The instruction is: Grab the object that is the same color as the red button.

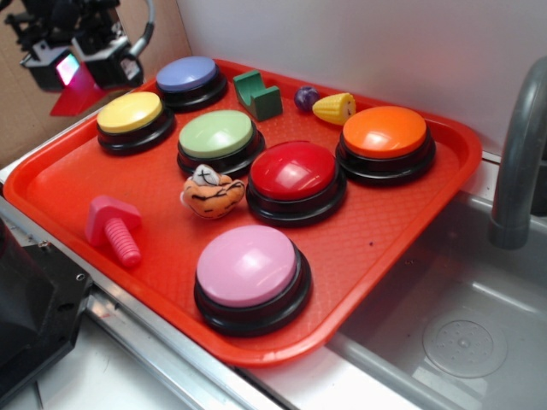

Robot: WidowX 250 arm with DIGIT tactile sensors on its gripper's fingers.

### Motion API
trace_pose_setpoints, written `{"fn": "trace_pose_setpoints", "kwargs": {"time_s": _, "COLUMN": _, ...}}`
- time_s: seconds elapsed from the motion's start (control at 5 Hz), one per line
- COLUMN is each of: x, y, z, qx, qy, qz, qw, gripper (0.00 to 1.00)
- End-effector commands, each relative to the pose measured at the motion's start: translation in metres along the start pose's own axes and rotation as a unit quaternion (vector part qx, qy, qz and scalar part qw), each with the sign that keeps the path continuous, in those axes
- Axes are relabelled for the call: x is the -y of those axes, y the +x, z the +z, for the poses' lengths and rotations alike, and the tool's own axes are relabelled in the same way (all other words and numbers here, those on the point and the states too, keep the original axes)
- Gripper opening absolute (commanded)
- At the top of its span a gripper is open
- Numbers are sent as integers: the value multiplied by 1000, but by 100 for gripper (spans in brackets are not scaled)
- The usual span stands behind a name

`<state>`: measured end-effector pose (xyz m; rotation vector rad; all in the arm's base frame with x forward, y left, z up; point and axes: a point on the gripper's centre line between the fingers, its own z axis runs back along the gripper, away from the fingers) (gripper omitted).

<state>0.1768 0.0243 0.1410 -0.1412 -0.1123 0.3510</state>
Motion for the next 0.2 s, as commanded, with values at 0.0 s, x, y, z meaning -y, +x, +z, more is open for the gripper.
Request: {"fn": "trace_pose_setpoints", "kwargs": {"time_s": 0.0, "x": 27, "y": -14, "z": 22, "qx": 8, "qy": -32, "qz": -114, "qw": 993, "gripper": 0}}
